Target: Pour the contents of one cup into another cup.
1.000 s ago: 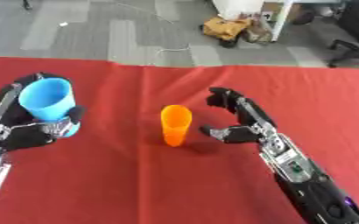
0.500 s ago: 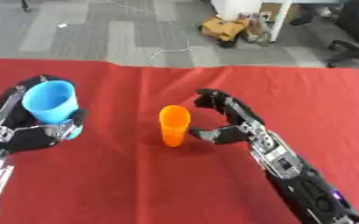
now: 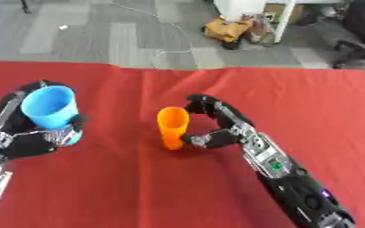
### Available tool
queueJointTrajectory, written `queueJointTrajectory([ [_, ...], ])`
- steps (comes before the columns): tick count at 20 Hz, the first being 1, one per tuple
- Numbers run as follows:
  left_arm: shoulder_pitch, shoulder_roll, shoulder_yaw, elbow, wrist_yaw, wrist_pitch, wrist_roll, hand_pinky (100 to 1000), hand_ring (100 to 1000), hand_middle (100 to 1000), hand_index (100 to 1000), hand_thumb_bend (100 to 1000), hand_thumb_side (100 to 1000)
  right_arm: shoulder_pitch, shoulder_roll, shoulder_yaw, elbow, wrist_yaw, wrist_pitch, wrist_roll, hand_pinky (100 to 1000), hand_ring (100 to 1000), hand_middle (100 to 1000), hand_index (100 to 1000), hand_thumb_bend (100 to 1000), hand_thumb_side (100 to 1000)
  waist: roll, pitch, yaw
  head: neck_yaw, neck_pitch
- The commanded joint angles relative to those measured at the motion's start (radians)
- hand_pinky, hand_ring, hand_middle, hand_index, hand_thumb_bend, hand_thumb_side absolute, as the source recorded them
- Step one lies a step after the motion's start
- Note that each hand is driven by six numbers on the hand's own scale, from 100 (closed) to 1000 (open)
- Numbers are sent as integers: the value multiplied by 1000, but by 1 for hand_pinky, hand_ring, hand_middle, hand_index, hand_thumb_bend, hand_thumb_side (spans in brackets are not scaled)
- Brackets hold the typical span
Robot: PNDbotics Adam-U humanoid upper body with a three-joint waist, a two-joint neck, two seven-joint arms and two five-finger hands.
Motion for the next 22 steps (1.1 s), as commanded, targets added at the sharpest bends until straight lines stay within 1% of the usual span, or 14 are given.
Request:
queueJointTrajectory([
  [1,-18,3,-3,-9,-3,-2,-6,441,535,475,654,341,100,-22,-4,5,2,12,-5,12,891,783,707,888,558,100,4,-23,1,-4,-9],
  [8,-18,1,-4,-2,-6,-2,-8,442,538,475,654,333,100,-31,8,21,13,33,-11,32,894,783,706,889,559,100,4,-25,1,-5,-7],
  [22,-20,-7,-9,4,-7,-2,-12,443,541,476,654,325,100,-78,40,46,63,72,-26,66,894,771,690,886,560,100,6,-28,15,-13,-6],
])
